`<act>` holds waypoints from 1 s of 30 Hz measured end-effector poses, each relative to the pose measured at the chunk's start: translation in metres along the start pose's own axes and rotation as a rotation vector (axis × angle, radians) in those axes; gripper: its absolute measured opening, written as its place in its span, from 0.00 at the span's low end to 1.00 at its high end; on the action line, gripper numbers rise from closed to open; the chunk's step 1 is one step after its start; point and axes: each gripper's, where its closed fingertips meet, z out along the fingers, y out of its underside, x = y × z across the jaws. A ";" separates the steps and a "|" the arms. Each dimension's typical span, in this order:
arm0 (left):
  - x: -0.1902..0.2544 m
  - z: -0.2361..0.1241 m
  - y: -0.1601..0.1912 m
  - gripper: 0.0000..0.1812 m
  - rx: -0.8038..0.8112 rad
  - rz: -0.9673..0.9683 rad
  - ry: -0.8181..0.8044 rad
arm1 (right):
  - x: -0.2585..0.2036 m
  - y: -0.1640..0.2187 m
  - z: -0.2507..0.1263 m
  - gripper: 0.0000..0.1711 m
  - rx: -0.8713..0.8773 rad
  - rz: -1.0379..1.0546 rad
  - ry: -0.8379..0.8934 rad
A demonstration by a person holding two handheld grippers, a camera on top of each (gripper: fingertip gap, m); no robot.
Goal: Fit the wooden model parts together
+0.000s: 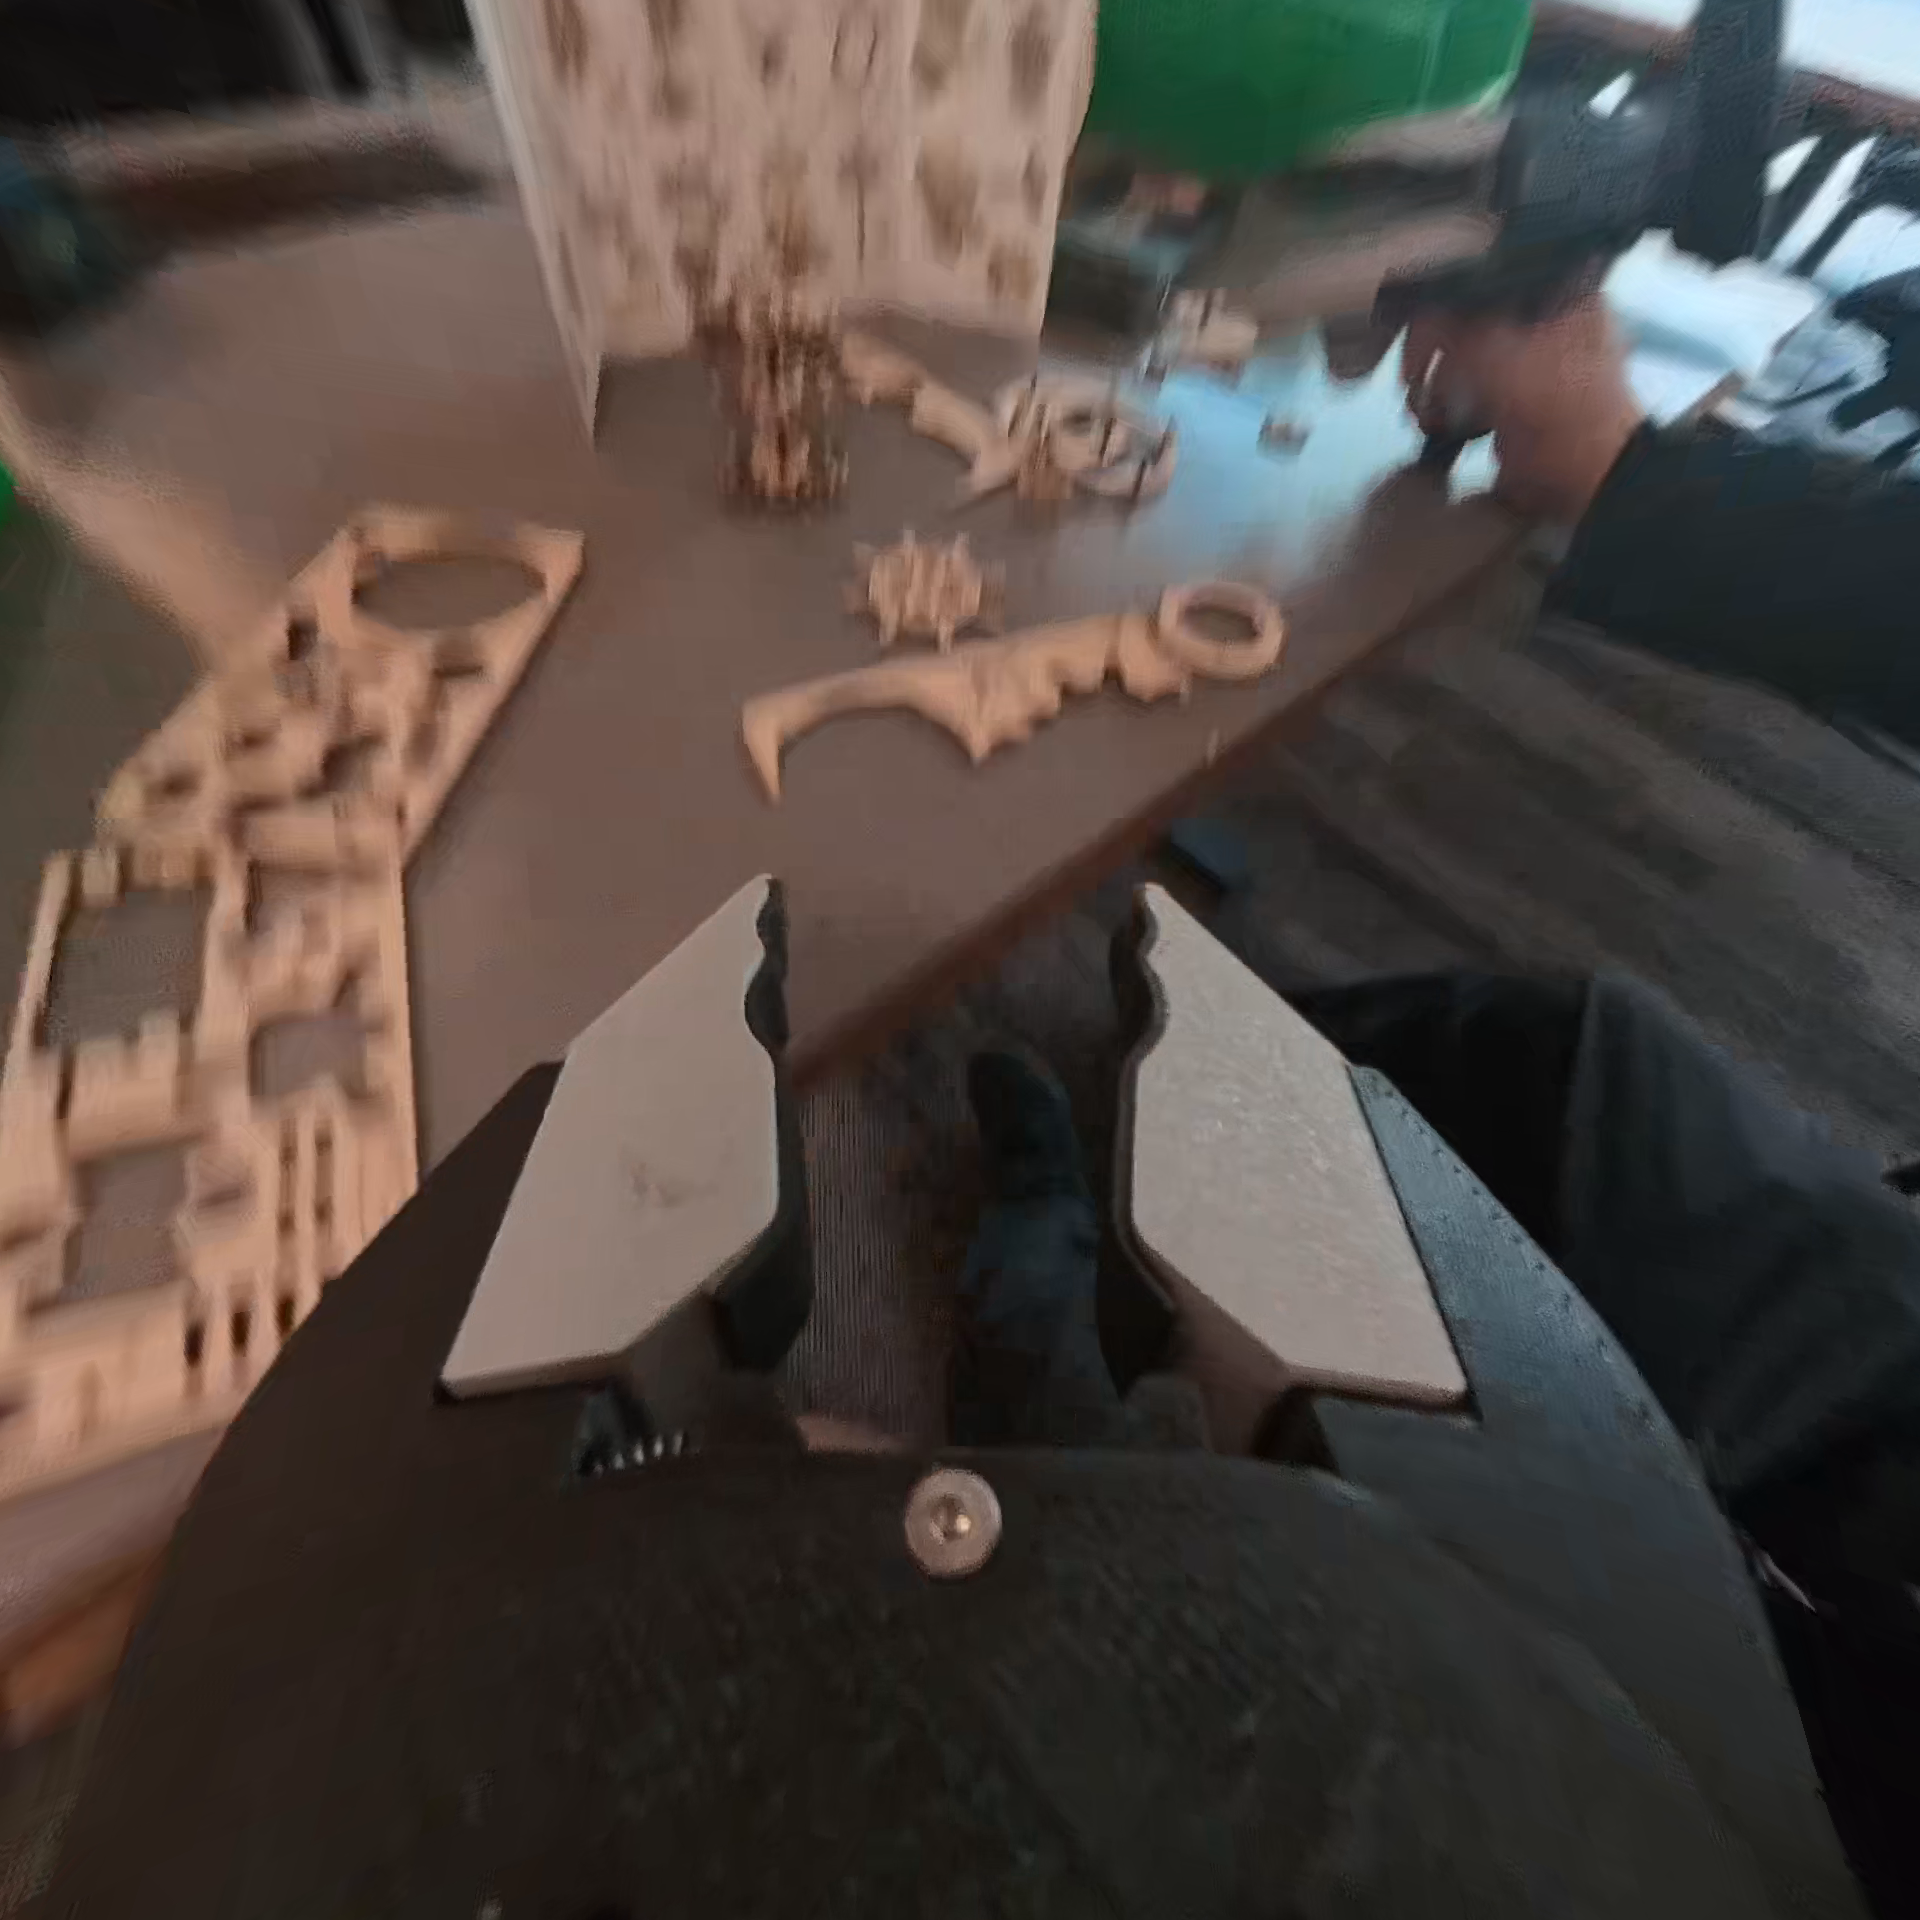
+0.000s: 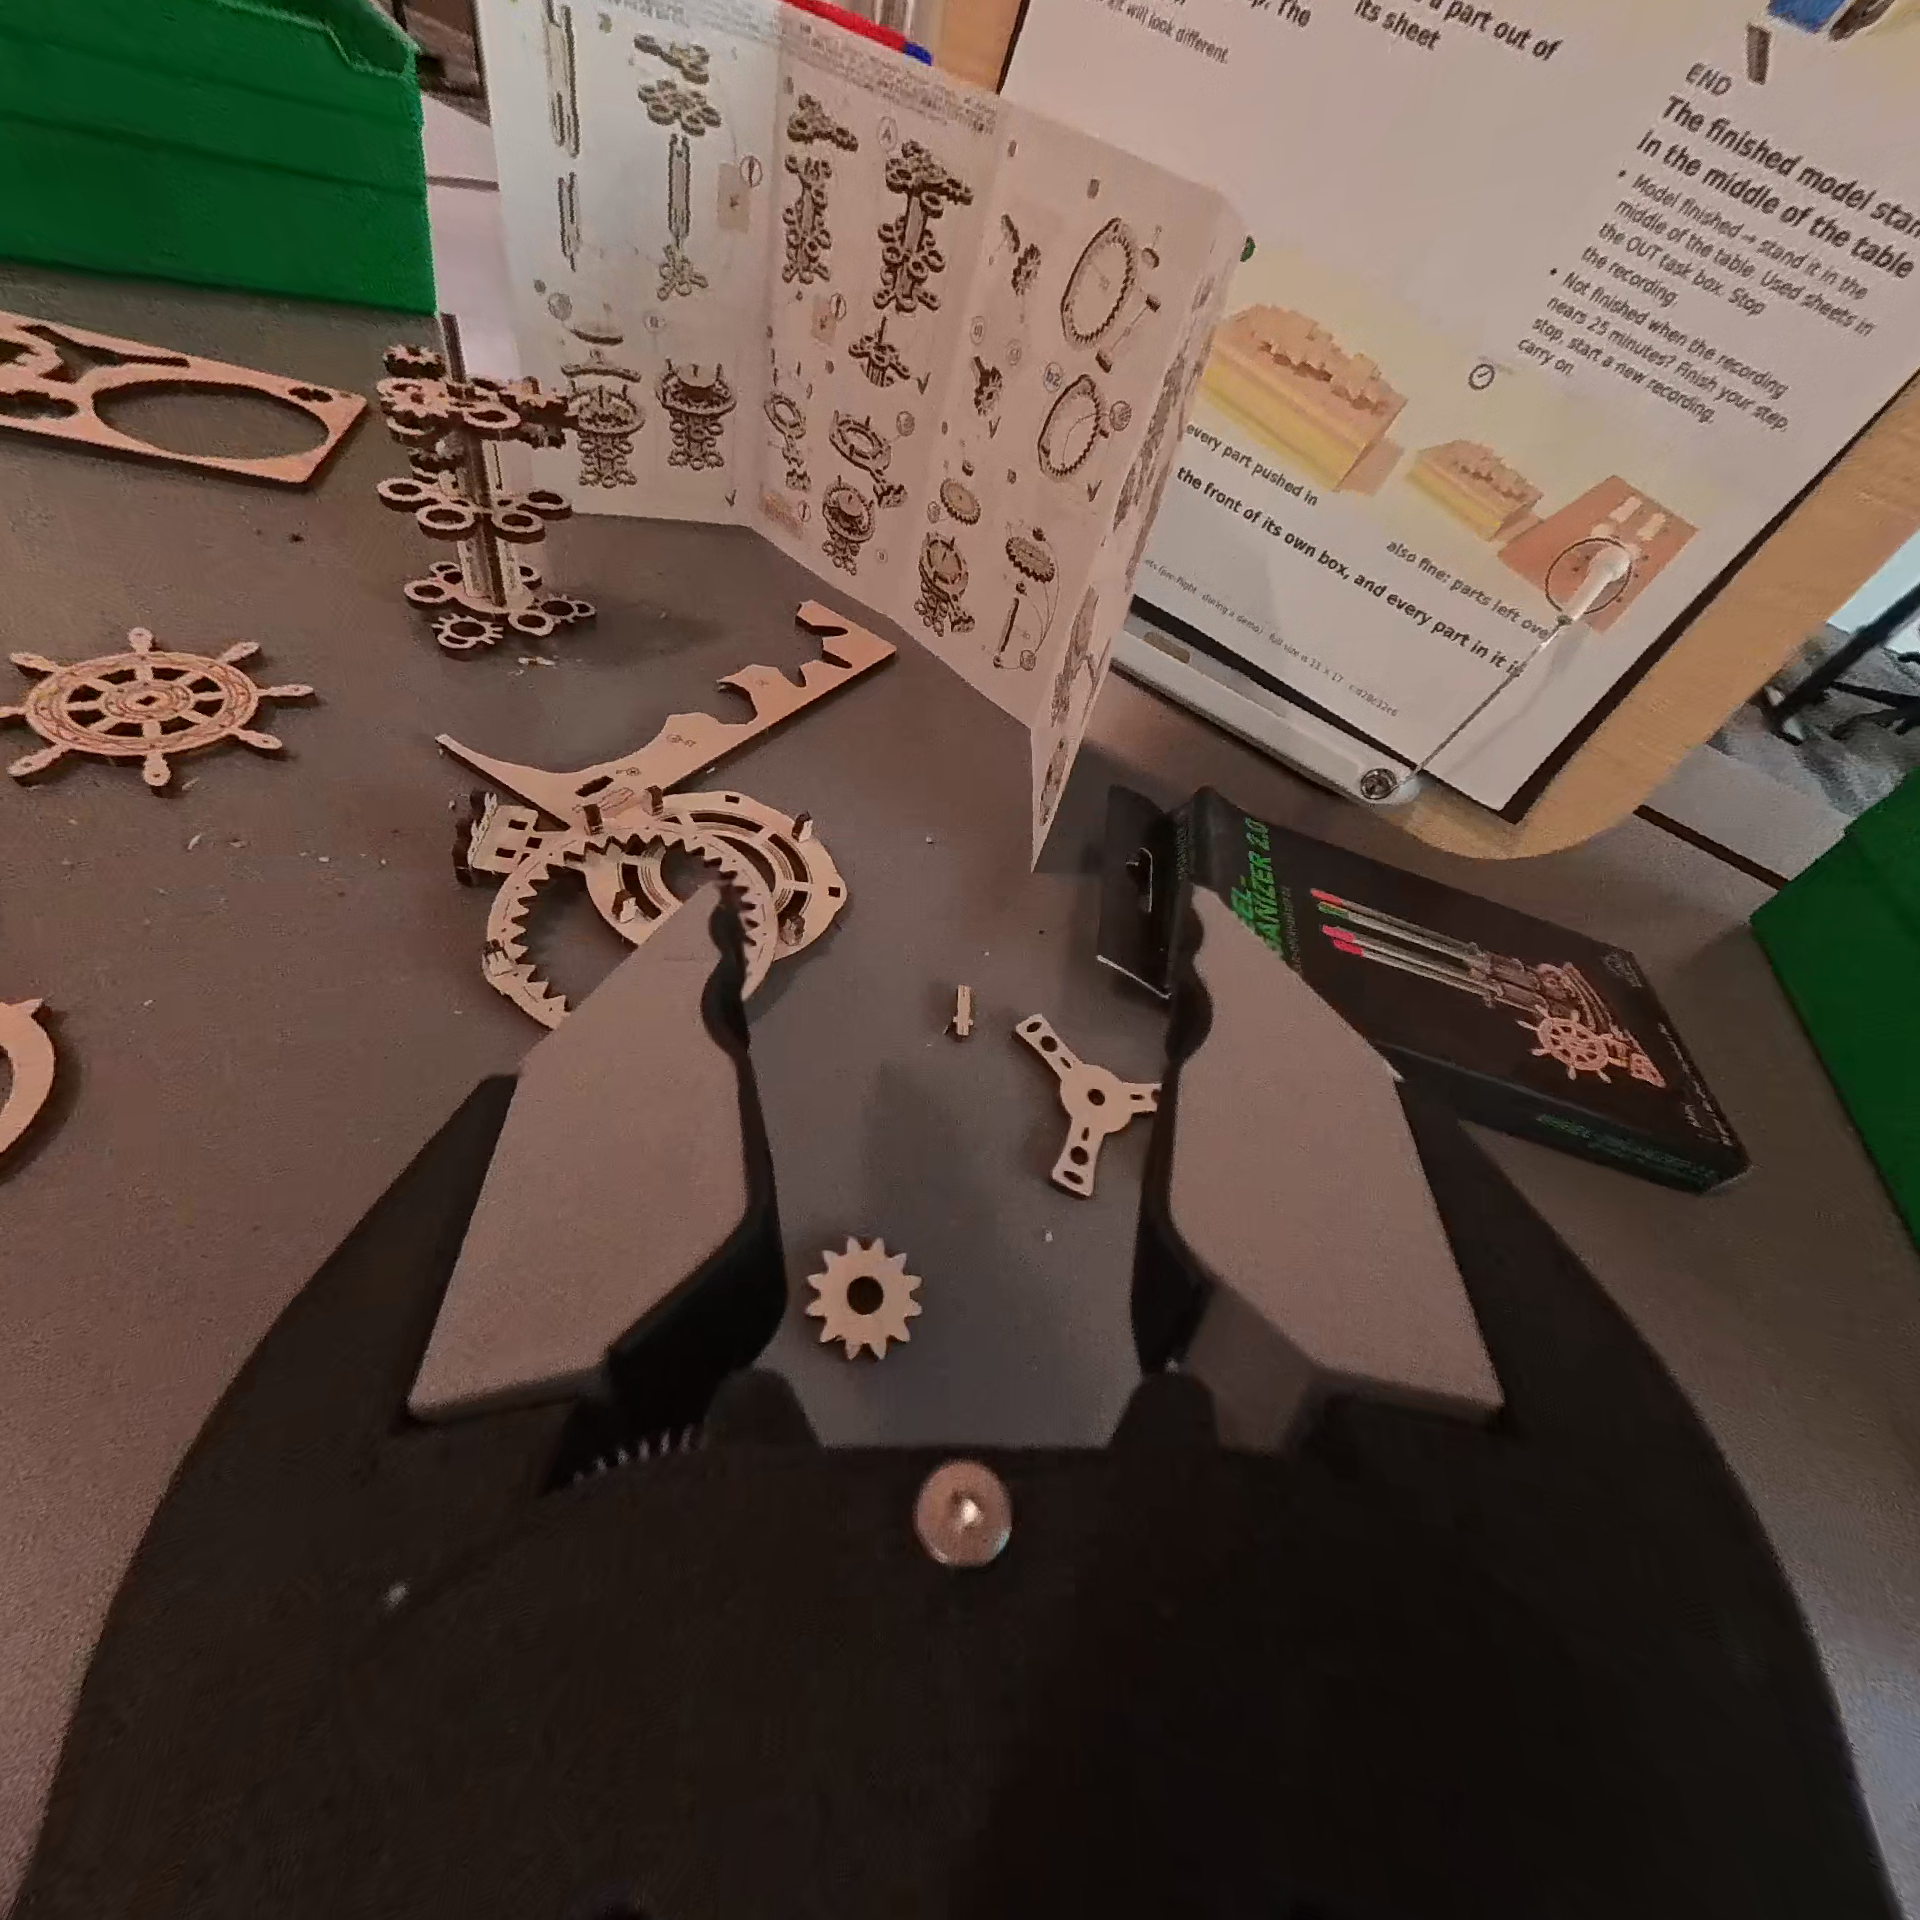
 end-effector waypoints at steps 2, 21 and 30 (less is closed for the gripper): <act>0.001 -0.036 0.059 0.35 -0.070 -0.061 -0.107 | 0.001 0.002 -0.001 0.47 -0.001 0.010 0.003; 0.036 -0.063 0.209 0.31 0.038 -0.072 -0.400 | -0.006 0.001 -0.005 0.56 0.042 0.130 -0.096; -0.005 -0.033 0.169 0.30 0.082 0.050 -0.507 | -0.018 0.003 -0.004 0.56 0.019 0.112 -0.145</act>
